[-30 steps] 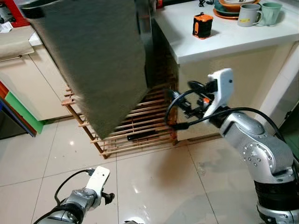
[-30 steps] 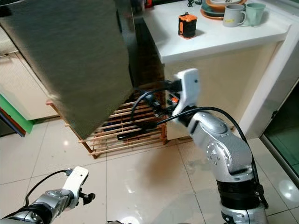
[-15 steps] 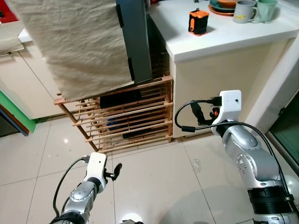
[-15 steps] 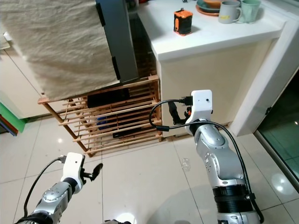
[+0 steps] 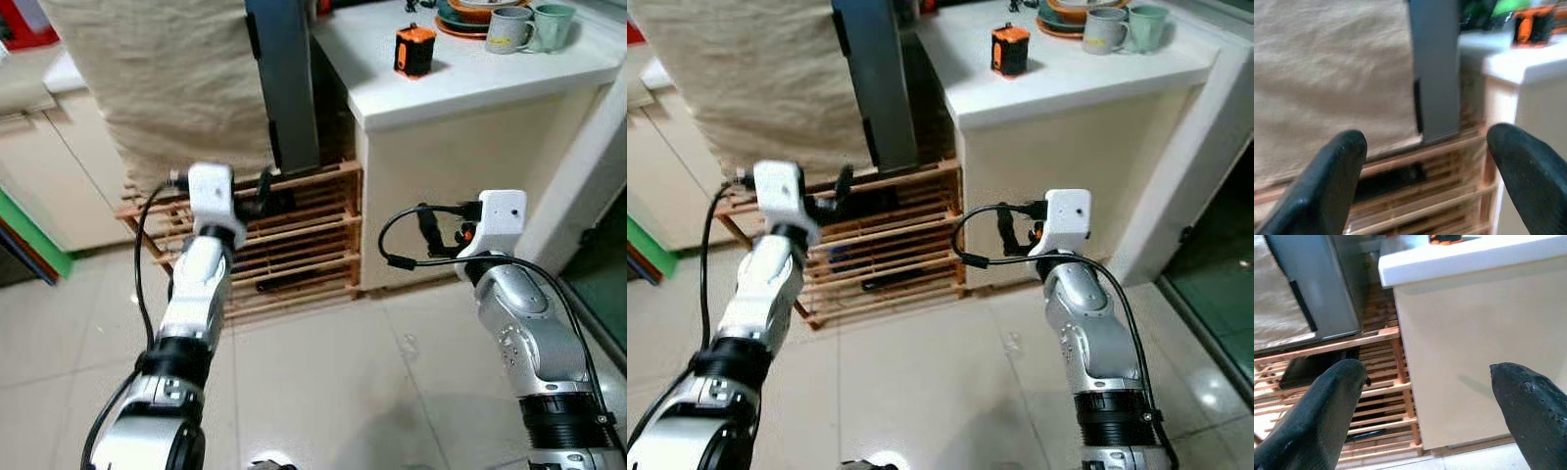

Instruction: Restocking fridge

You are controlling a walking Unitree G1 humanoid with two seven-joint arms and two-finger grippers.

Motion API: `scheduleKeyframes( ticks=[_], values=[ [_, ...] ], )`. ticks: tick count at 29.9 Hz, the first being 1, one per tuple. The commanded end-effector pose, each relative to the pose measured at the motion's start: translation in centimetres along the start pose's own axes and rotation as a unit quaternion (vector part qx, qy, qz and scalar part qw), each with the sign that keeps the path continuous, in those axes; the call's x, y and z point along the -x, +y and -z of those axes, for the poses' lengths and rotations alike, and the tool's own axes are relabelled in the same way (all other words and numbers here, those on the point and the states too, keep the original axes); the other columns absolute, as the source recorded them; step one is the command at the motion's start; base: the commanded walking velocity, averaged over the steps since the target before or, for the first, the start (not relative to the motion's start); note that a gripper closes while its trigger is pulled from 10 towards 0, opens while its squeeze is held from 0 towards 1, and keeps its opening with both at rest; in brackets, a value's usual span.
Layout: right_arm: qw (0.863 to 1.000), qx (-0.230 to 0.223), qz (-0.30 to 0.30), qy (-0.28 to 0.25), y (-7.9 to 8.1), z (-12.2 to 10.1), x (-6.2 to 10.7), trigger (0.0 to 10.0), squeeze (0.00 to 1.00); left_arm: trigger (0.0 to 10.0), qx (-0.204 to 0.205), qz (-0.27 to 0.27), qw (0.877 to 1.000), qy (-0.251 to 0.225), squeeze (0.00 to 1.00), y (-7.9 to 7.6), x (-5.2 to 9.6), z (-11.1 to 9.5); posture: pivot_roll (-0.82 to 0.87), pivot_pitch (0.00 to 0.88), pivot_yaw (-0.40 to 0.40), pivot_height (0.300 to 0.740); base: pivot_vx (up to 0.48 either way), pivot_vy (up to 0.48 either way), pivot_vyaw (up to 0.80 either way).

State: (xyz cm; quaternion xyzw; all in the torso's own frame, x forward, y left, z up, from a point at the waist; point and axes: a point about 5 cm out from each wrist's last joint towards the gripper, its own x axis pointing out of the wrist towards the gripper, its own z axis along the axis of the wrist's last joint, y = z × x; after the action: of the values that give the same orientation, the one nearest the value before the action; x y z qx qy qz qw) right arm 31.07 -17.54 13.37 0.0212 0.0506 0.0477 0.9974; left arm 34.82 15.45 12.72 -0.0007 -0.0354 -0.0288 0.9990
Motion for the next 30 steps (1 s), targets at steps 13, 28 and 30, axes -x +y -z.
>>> scheduleKeyframes(
  ticks=[13, 28, 30],
  values=[
    [0.997, 0.028, -0.024, -0.073, 0.3, -1.1, 2.8, 10.0, 0.00, 10.0, 0.012, -0.001, 0.999, 0.039, 0.00, 2.2, 4.7, 0.0, -0.20, 0.000, 0.098, 0.740, 0.000, 0.000, 0.00],
    [0.998, 0.024, -0.042, -0.051, 1.8, 0.2, 3.0, 10.0, 0.00, 10.0, 0.023, 0.010, 0.998, 0.054, 0.00, 0.4, 4.6, -1.1, -0.19, 0.000, 0.082, 0.740, 0.000, 0.000, 0.00],
    [0.998, 0.025, -0.041, -0.049, 1.8, 0.2, 3.0, 10.0, 0.00, 10.0, 0.023, 0.007, 0.998, 0.057, 0.00, 0.4, 4.7, -1.0, -0.19, 0.000, 0.081, 0.740, 0.000, 0.000, 0.00]
  ],
)
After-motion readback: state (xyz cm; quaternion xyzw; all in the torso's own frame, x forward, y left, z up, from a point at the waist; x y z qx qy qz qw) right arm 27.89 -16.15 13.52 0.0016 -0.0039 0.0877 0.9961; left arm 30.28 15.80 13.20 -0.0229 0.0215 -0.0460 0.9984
